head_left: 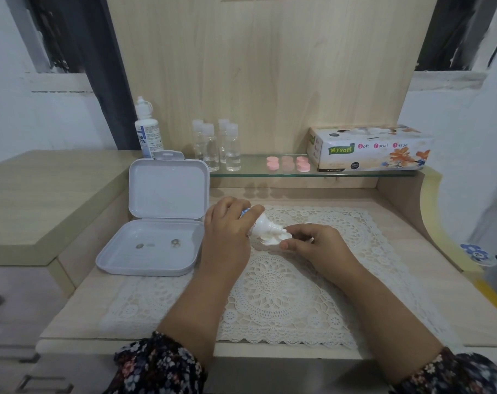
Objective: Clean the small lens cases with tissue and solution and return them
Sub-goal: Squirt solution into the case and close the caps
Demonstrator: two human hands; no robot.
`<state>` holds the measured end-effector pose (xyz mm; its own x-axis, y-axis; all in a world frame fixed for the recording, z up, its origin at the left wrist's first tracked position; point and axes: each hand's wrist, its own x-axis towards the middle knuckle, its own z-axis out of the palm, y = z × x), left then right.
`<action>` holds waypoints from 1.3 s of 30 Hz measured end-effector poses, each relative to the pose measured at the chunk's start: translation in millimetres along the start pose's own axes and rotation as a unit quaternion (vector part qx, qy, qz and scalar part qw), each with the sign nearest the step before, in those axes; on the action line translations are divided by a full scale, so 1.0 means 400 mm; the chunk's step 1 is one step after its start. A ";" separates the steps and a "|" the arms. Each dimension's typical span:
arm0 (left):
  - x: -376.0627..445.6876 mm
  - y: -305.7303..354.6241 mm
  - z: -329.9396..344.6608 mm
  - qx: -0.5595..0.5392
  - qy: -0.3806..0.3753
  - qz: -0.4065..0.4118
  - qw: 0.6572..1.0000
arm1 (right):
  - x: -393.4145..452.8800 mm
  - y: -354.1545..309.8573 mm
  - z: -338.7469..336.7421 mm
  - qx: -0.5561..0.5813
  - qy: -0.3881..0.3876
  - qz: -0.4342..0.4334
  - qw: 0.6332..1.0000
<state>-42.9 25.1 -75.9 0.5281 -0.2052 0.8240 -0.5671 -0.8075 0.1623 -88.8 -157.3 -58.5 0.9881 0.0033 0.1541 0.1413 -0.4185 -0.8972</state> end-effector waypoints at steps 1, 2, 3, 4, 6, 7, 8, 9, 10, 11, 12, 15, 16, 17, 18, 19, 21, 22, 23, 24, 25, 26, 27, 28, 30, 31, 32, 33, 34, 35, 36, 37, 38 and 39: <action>0.000 0.000 0.000 0.002 0.000 -0.002 1.000 | 0.001 0.000 0.000 0.000 0.000 0.000 1.000; 0.000 0.000 0.000 0.003 0.001 -0.003 1.000 | 0.001 0.001 0.001 0.000 0.000 0.000 1.000; 0.000 -0.001 0.000 0.004 0.002 -0.005 1.000 | 0.001 0.001 0.001 0.000 0.001 -0.001 1.000; 0.000 -0.002 0.001 0.004 0.003 -0.007 1.000 | 0.001 0.002 0.001 -0.001 0.001 -0.001 1.000; 0.001 -0.003 0.001 0.003 0.004 -0.010 1.000 | 0.001 0.002 0.001 -0.001 0.000 -0.002 1.000; 0.001 -0.004 0.002 0.003 0.004 -0.012 1.000 | 0.001 0.002 0.001 -0.001 0.000 -0.002 1.000; 0.001 -0.004 0.002 0.004 0.004 -0.013 1.000 | 0.001 0.002 0.001 -0.001 -0.001 -0.001 1.000; 0.001 -0.005 0.002 0.003 0.004 -0.015 1.000 | 0.001 0.002 0.000 0.000 -0.001 0.000 1.000; 0.001 -0.005 0.003 0.002 0.006 -0.017 1.000 | 0.001 0.003 0.000 0.000 -0.001 0.002 1.000; 0.002 -0.006 0.003 0.002 0.006 -0.019 1.000 | 0.002 0.004 0.001 0.000 0.000 0.004 1.000; 0.002 -0.007 0.004 0.002 0.007 -0.021 1.000 | 0.003 0.004 0.001 -0.001 0.001 0.004 1.000; 0.000 -0.008 0.004 0.002 0.005 -0.021 1.000 | 0.004 0.007 0.001 -0.005 0.002 0.002 1.000; 0.000 -0.007 0.005 0.003 0.003 -0.020 1.000 | 0.004 0.007 0.001 -0.004 0.004 0.002 1.000; -0.001 -0.007 0.005 0.003 0.001 -0.018 1.000 | 0.004 0.007 0.001 -0.003 0.004 0.003 1.000; -0.001 -0.007 0.005 0.003 -0.001 -0.017 1.000 | 0.005 0.008 0.001 -0.004 0.005 0.003 1.000; 0.000 -0.007 0.005 0.002 -0.002 -0.017 1.000 | 0.005 0.009 0.001 -0.005 0.006 0.003 1.000; 0.001 -0.008 0.006 0.000 0.000 -0.018 1.000 | 0.006 0.010 0.002 -0.007 0.006 0.002 1.000; 0.001 -0.009 0.006 0.000 0.000 -0.017 1.000 | 0.006 0.011 0.002 -0.007 0.006 0.002 1.000; 0.000 -0.009 0.007 0.001 0.000 -0.017 1.000 | 0.007 0.011 0.001 -0.007 0.006 0.003 1.000; 0.000 -0.010 0.007 0.002 0.002 -0.016 1.000 | 0.007 0.011 0.000 -0.007 0.005 0.003 1.000; -0.001 -0.010 0.007 0.003 0.003 -0.015 1.000 | 0.007 0.010 0.000 -0.007 0.004 0.003 1.000; -0.001 -0.010 0.007 0.003 0.005 -0.014 1.000 | 0.007 0.011 -0.001 -0.006 0.003 0.002 1.000; -0.002 -0.011 0.007 0.003 0.007 -0.014 1.000 | 0.007 0.010 -0.001 -0.006 0.003 0.001 1.000; -0.002 -0.011 0.008 0.002 0.008 -0.015 1.000 | 0.007 0.011 -0.001 -0.008 0.004 0.001 1.000; -0.003 -0.013 0.009 0.002 0.010 -0.018 1.000 | 0.007 0.011 -0.001 -0.012 0.005 0.000 1.000; -0.003 -0.013 0.009 0.001 0.010 -0.020 1.000 | 0.006 0.011 -0.001 -0.015 0.006 0.000 1.000; -0.002 -0.014 0.010 -0.001 0.010 -0.021 1.000 | 0.006 0.011 0.000 -0.016 0.006 0.001 1.000; -0.002 -0.014 0.010 -0.001 0.011 -0.022 1.000 | 0.006 0.010 0.000 -0.015 0.007 0.002 1.000; -0.002 -0.013 0.010 -0.002 0.013 -0.022 1.000 | 0.006 0.011 -0.001 -0.013 0.007 0.002 1.000; -0.002 -0.012 0.010 -0.004 0.014 -0.021 1.000 | 0.005 0.010 -0.001 -0.011 0.007 0.003 1.000; -0.002 -0.011 0.009 -0.005 0.013 -0.020 1.000 | 0.005 0.010 -0.001 -0.010 0.007 0.003 1.000; -0.002 -0.010 0.008 -0.007 0.010 -0.021 1.000 | 0.005 0.010 0.000 -0.009 0.006 0.003 1.000; -0.002 -0.008 0.007 -0.009 0.006 -0.025 1.000 | 0.006 0.011 0.000 -0.009 0.006 0.002 1.000; -0.002 -0.007 0.006 -0.011 0.001 -0.033 0.999 | 0.006 0.011 -0.001 -0.009 0.006 0.001 1.000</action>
<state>-40.2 26.2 -78.4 0.5638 -0.1514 0.8119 -0.5453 -0.8065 0.2283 -85.9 -159.3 -62.1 0.9875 -0.0094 0.1576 0.1380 -0.4343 -0.8902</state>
